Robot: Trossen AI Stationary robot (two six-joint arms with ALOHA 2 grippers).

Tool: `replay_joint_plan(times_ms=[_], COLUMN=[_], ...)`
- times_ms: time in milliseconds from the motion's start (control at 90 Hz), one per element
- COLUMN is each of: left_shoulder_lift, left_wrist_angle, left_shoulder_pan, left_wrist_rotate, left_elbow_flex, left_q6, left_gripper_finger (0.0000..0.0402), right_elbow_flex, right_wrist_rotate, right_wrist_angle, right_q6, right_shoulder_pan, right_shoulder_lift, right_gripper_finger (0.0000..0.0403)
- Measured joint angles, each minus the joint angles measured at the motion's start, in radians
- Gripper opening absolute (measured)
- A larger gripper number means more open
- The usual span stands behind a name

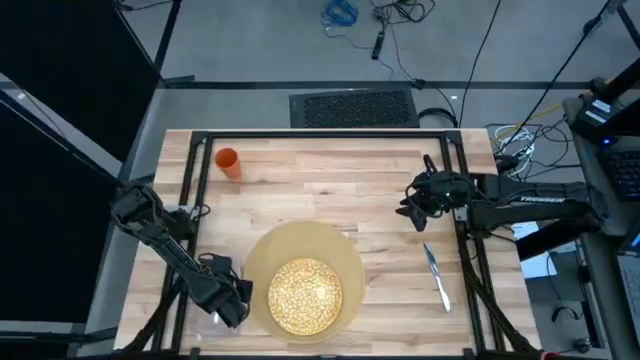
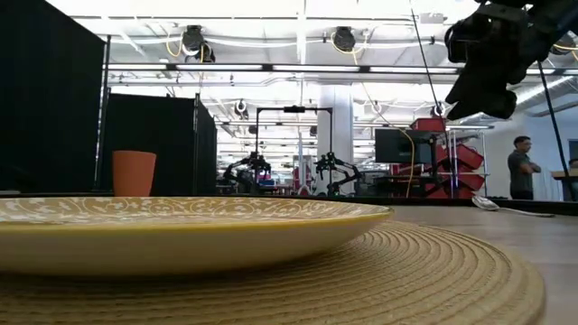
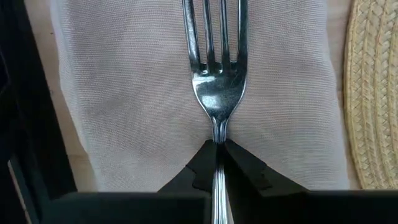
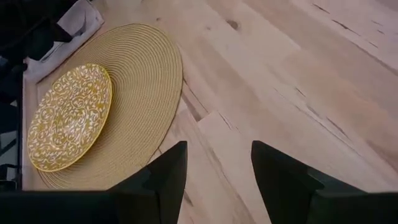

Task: Set table place
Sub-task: Put the silver fork on the folded light orange napkin, then put the silver knife to the right of the light brown mat

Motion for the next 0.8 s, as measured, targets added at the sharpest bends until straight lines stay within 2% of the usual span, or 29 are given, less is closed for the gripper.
replay_joint_plan(times_ms=[278, 578, 800], left_shoulder_lift=[0.000, -0.002, -0.064], left_wrist_angle=[0.006, -0.042, -0.166], left_shoulder_pan=[0.000, 0.007, 0.019], left_wrist_rotate=[0.014, 0.034, -0.069], left_elbow_flex=[0.000, 0.038, 0.127], left_q6=[0.008, 0.087, 0.161], left_gripper_finger=[0.0059, 0.0063, 0.0063], right_elbow_flex=[0.000, 0.000, 0.000], right_wrist_rotate=[0.000, 0.000, 0.000], right_wrist_angle=[-0.001, -0.001, -0.001], right_q6=[-0.009, -0.009, -0.003], right_shoulder_pan=[0.000, 0.000, 0.000], right_shoulder_lift=[0.000, 0.000, 0.000], right_gripper_finger=[0.0164, 0.0164, 0.0164])
